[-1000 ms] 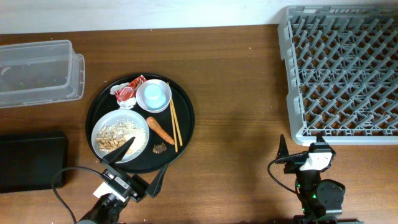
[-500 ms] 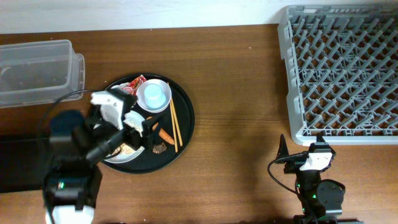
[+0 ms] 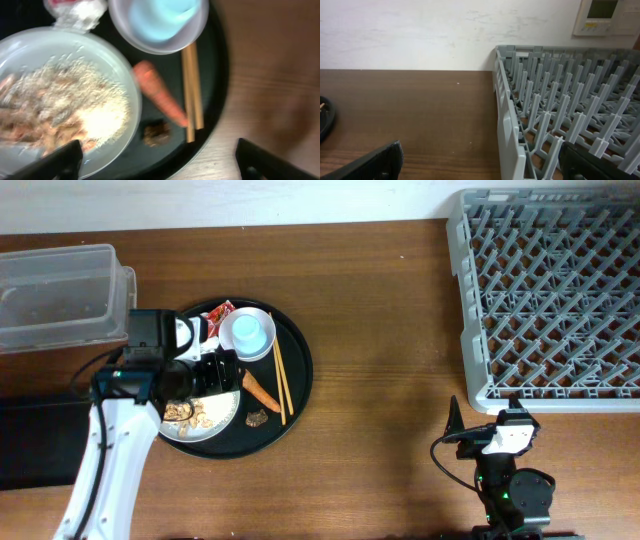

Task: Sort waste into correct bins and load items into the dishwasher rack
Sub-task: 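Reach the left gripper to the white plate and grasp its rim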

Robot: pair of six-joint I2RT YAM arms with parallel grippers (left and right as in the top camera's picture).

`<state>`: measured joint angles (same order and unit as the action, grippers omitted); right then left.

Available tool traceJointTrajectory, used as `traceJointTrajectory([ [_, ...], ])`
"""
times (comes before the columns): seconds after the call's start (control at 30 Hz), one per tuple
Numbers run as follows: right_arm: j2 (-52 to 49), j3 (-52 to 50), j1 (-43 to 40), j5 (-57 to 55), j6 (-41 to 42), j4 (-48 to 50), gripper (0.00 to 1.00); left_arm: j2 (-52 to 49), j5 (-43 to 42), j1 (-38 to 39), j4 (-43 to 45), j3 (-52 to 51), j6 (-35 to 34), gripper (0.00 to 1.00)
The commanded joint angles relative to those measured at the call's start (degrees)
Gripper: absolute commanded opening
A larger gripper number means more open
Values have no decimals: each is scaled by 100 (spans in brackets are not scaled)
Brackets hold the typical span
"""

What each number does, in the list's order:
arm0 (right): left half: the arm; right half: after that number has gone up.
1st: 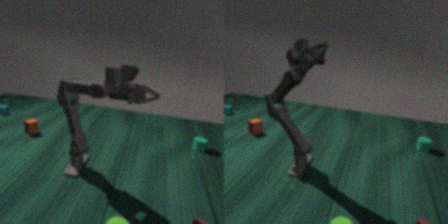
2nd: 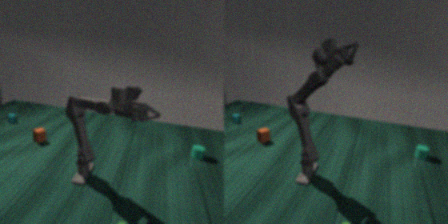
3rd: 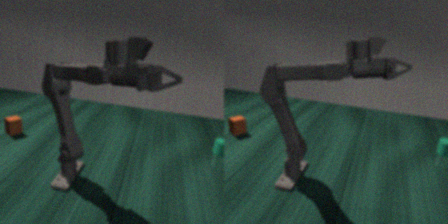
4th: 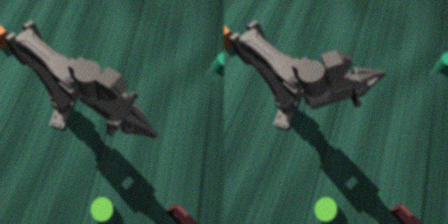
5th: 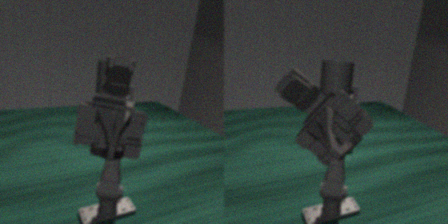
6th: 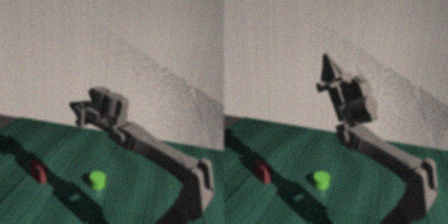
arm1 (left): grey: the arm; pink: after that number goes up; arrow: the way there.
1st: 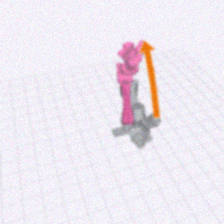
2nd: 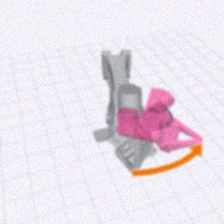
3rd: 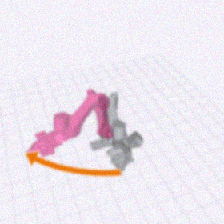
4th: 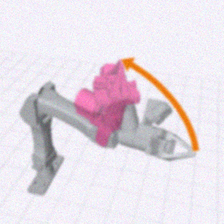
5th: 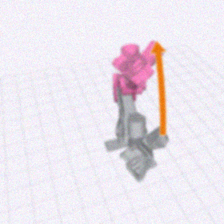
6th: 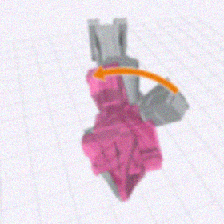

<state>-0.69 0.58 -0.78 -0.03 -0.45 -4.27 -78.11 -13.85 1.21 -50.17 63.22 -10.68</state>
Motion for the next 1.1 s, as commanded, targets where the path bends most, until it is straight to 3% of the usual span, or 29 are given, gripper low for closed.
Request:
traceJointTrajectory([
  [0.0,33,-26,-37,-68,-20,-39,98,-525,931,227,-275,68,-216,89],
  [0.2,33,-26,-37,-66,-20,-37,98,-1495,2105,1019,-291,68,-734,71],
  [0.33,33,-26,-37,-66,-20,-37,98,-1875,2291,1054,-131,68,-796,60],
  [0.4,33,-26,-37,-68,-20,-37,98,-1987,2291,1064,44,68,-796,49],
  [1.07,33,-26,-37,-68,-20,-37,98,-2732,2461,1419,483,57,-796,45],
])
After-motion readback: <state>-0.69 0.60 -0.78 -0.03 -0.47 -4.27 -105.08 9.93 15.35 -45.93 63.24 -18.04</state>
